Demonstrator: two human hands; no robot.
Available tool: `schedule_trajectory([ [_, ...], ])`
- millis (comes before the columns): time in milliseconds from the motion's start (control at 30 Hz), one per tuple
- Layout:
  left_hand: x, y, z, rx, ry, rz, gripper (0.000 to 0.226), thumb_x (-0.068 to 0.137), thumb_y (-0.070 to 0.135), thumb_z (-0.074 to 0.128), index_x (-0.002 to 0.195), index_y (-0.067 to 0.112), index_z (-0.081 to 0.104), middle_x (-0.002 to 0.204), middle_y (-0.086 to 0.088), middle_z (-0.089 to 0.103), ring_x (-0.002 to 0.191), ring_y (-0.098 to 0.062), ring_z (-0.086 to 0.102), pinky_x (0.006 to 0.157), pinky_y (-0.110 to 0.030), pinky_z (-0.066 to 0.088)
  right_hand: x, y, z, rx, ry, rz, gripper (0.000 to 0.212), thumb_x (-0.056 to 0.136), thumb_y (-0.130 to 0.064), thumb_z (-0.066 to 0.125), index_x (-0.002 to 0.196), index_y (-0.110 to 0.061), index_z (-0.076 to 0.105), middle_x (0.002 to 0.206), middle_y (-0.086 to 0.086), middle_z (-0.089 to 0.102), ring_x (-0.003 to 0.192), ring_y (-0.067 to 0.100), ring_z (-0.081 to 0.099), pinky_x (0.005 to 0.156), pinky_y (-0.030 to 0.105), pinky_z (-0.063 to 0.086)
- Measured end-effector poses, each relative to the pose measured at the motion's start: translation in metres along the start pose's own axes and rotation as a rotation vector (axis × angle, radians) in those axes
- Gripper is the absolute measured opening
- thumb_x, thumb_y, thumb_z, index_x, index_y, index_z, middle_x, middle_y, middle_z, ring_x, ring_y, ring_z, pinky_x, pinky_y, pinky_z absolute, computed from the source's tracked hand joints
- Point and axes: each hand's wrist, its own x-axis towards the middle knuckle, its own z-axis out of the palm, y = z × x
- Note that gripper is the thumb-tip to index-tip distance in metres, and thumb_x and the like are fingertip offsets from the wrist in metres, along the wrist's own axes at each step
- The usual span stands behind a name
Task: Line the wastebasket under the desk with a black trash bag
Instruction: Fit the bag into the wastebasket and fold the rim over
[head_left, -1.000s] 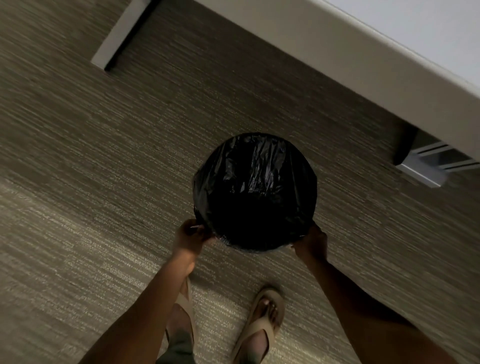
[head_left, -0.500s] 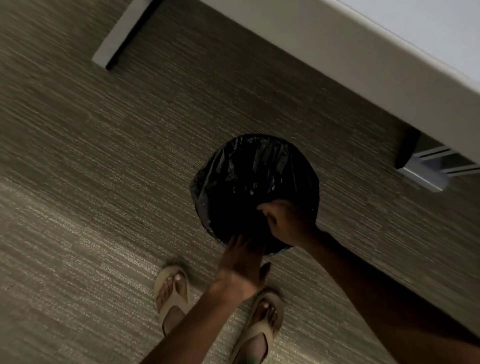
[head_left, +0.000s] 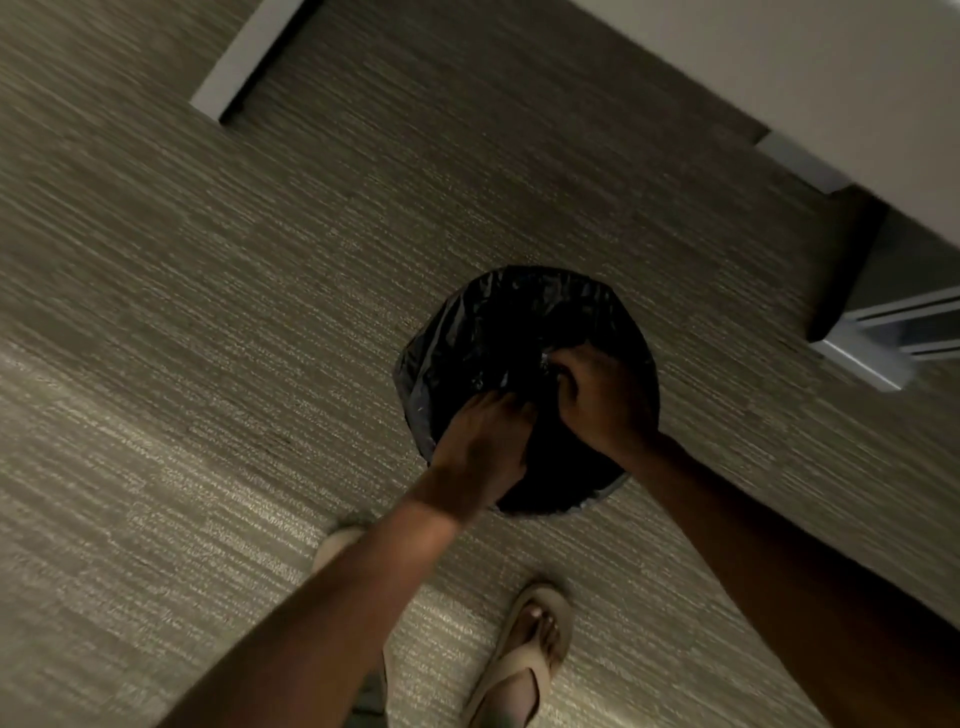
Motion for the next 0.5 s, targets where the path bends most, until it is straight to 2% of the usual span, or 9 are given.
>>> schedule_trajectory([
  [67,0.018,-0.012,-0.005,0.170,-0.133,0.045,0.054,0.094,0.014,0.052,0.148,0.012,0.050,0.143,-0.013,0.059,0.132,-0.036,0.053,0.111,-0.043,0.039,-0.027,0.003,0.002,-0.164,0.014,-0.133,0.032,0.087,-0.016,0.056,0.114,-0.007,0.070,0.108,0.016,0.071,0.107,0.037,0.066,0.094,0.046,0.054],
  [100,0.026,-0.019,-0.008,0.293,-0.212,0.060,0.053,0.099,0.016,0.046,0.152,0.012,0.046,0.151,-0.012,0.053,0.140,-0.035,0.046,0.116,-0.043,0.034,-0.039,0.007,0.005,-0.275,-0.052,-0.188,0.036,0.086,-0.023,0.057,0.116,-0.008,0.069,0.111,0.016,0.071,0.114,0.038,0.063,0.100,0.051,0.049],
  [133,0.034,-0.025,-0.010,0.406,-0.274,0.069,0.051,0.103,0.018,0.042,0.153,0.013,0.044,0.156,-0.011,0.048,0.146,-0.033,0.040,0.120,-0.043,0.030,-0.049,0.012,0.009,-0.405,-0.152,-0.222,0.043,0.087,-0.031,0.056,0.123,-0.010,0.068,0.119,0.015,0.071,0.125,0.039,0.058,0.107,0.056,0.042],
  [200,0.045,-0.036,-0.014,0.569,-0.330,0.017,0.047,0.107,0.020,0.038,0.152,0.013,0.046,0.159,-0.009,0.045,0.149,-0.029,0.037,0.121,-0.041,0.028,-0.064,0.022,0.015,-0.596,-0.326,-0.214,0.060,0.093,-0.045,0.045,0.145,-0.016,0.052,0.143,0.013,0.060,0.144,0.037,0.042,0.117,0.060,0.026],
  [300,0.051,-0.044,-0.024,0.664,-0.408,-0.095,0.047,0.109,0.020,0.035,0.155,0.011,0.039,0.163,-0.008,0.039,0.152,-0.027,0.033,0.121,-0.037,0.026,-0.073,0.032,0.015,-0.585,-0.367,-0.185,0.067,0.096,-0.052,0.030,0.156,-0.022,0.031,0.157,0.010,0.045,0.151,0.036,0.029,0.121,0.060,0.018],
  [367,0.051,-0.039,-0.027,0.683,-0.438,-0.118,0.049,0.109,0.022,0.036,0.157,0.010,0.035,0.165,-0.009,0.035,0.154,-0.027,0.029,0.123,-0.037,0.024,-0.071,0.029,0.009,-0.566,-0.353,-0.203,0.067,0.098,-0.053,0.026,0.156,-0.021,0.033,0.157,0.009,0.045,0.152,0.035,0.028,0.123,0.058,0.014],
  [400,0.051,-0.035,-0.026,0.648,-0.422,-0.100,0.049,0.108,0.022,0.037,0.156,0.010,0.037,0.164,-0.009,0.036,0.153,-0.028,0.029,0.123,-0.038,0.023,-0.069,0.025,0.005,-0.552,-0.335,-0.226,0.065,0.099,-0.053,0.027,0.153,-0.019,0.040,0.154,0.010,0.049,0.150,0.033,0.032,0.123,0.056,0.015],
  [433,0.049,-0.031,-0.024,0.600,-0.389,-0.061,0.050,0.107,0.020,0.037,0.156,0.010,0.039,0.163,-0.011,0.039,0.153,-0.030,0.029,0.123,-0.040,0.022,-0.067,0.021,0.002,-0.537,-0.300,-0.256,0.061,0.100,-0.051,0.031,0.146,-0.016,0.050,0.148,0.011,0.055,0.146,0.032,0.039,0.123,0.055,0.018],
  [500,0.040,-0.022,-0.015,0.495,-0.226,0.074,0.056,0.100,0.019,0.036,0.155,0.009,0.039,0.159,-0.015,0.044,0.150,-0.037,0.032,0.124,-0.047,0.021,-0.058,0.014,-0.003,-0.526,-0.207,-0.299,0.052,0.101,-0.045,0.038,0.132,-0.011,0.062,0.136,0.014,0.062,0.138,0.032,0.047,0.121,0.052,0.025],
])
